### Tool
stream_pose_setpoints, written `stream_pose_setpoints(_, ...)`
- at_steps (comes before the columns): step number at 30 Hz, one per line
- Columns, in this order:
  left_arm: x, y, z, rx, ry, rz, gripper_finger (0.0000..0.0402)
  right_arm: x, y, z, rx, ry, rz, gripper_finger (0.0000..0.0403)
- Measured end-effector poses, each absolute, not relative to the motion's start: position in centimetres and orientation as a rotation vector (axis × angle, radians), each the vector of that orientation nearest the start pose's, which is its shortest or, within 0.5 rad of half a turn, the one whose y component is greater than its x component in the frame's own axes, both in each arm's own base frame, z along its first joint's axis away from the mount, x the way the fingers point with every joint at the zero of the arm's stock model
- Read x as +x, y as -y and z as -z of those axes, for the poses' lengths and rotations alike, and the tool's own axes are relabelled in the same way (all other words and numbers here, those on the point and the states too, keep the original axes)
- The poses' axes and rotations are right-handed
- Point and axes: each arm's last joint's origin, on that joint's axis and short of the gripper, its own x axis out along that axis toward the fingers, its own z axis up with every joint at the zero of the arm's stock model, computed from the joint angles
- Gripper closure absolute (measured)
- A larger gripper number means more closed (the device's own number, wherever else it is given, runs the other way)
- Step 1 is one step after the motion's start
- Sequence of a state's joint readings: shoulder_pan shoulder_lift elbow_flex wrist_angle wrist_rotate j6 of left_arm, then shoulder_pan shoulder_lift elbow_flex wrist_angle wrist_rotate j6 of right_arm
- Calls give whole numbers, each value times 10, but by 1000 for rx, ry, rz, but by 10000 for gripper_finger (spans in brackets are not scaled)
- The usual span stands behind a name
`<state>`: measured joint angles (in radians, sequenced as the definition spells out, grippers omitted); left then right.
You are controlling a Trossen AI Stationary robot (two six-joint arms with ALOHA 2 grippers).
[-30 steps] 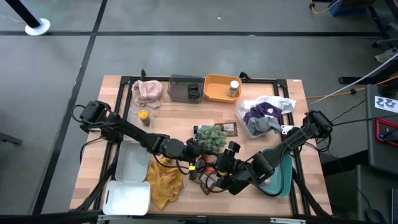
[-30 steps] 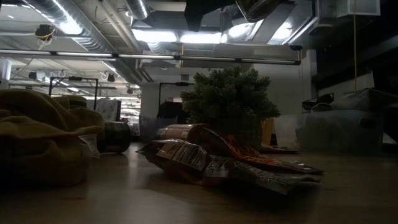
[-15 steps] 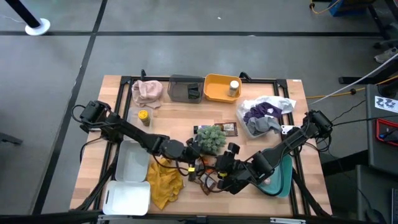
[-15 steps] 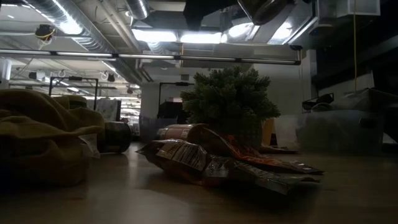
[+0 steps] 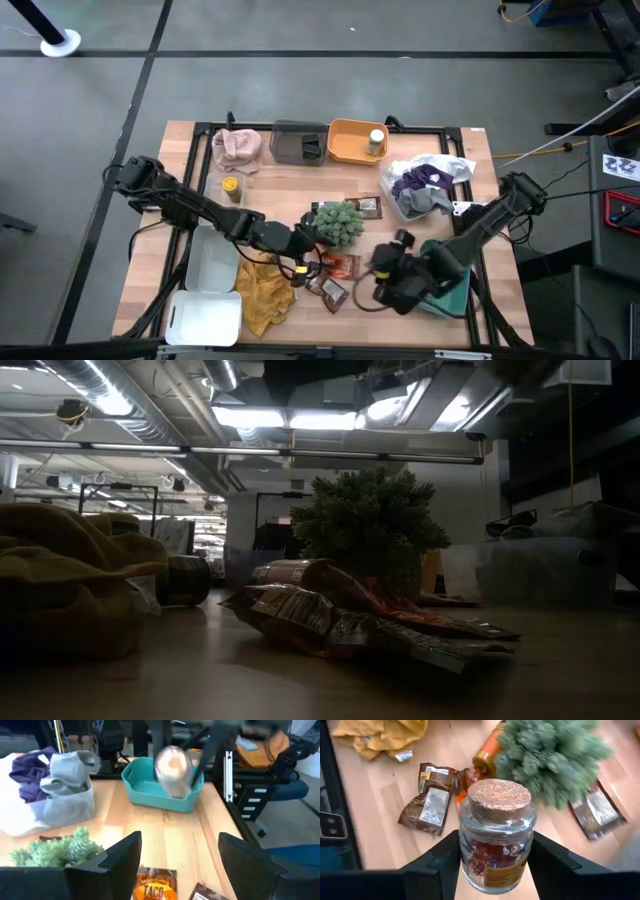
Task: Sort spices by type
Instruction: Put the brown spice bottle into the green bin
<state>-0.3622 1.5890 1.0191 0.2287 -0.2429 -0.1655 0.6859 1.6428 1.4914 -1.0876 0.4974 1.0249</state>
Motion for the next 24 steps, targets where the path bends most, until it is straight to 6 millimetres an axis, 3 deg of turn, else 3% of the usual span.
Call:
stream_pose_setpoints(5,333,117,-249,-83,-373,78,153,215,-195,-315,240,-938,459,212)
stream_pose_setpoints(11,333,117,-249,-95,-377,73,153,164,-211,-312,229,-875,595,212)
stream_pose_setpoints(16,333,117,-250,-122,-369,70,153,130,-225,-282,284,-752,625,203)
stream_pose_setpoints(24,334,117,-250,-134,-367,68,153,89,-215,-226,302,-667,702,207)
